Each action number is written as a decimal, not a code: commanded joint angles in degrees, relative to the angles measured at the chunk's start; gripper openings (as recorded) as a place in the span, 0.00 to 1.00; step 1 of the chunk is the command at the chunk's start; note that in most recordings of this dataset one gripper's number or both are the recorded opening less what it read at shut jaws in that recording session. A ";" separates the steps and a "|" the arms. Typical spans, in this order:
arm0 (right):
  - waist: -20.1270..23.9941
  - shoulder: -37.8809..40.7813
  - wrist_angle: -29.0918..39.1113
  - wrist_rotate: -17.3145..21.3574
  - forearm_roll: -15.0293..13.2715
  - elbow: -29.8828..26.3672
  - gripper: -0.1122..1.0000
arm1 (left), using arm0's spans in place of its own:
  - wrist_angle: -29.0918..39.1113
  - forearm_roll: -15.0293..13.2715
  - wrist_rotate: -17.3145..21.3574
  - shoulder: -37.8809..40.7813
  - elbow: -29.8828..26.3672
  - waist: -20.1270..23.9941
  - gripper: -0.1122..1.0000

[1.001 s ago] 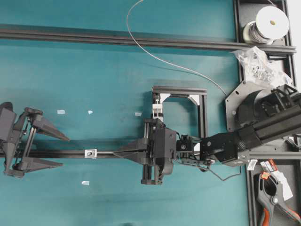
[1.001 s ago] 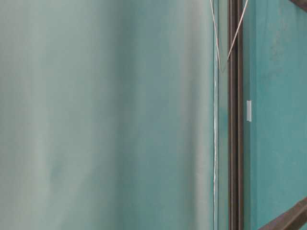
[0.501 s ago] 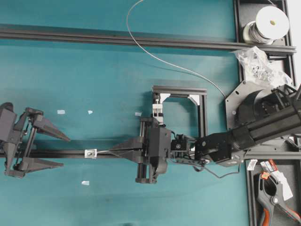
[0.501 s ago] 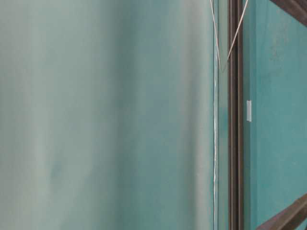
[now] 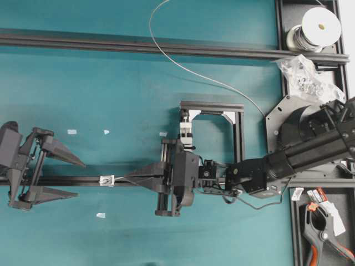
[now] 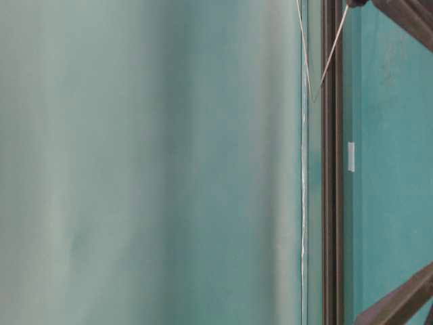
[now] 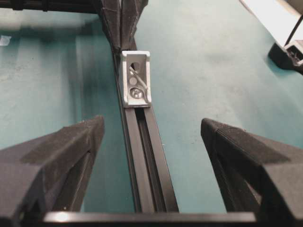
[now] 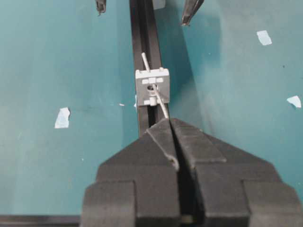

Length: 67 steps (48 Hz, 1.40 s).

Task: Insert the wire through the hole in the metal fitting.
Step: 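Move the left gripper to the far side and grasp the protruding wire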

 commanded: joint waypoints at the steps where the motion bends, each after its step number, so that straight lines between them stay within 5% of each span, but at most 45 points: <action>1: -0.26 -0.53 -0.70 0.00 -0.62 -1.32 0.10 | 0.09 0.09 0.09 -1.23 -0.79 -0.09 0.86; 27: -0.18 0.88 -1.32 0.00 -2.90 -3.16 0.10 | 1.32 0.09 0.18 -1.05 -2.90 0.09 0.85; 43: -0.26 1.23 -1.32 0.00 -2.99 -3.43 0.10 | 3.43 0.26 2.29 0.53 -6.24 0.18 0.64; 67: -0.18 1.23 -1.41 0.09 -2.99 -2.90 0.10 | 6.33 0.26 2.37 1.05 -8.00 0.18 0.61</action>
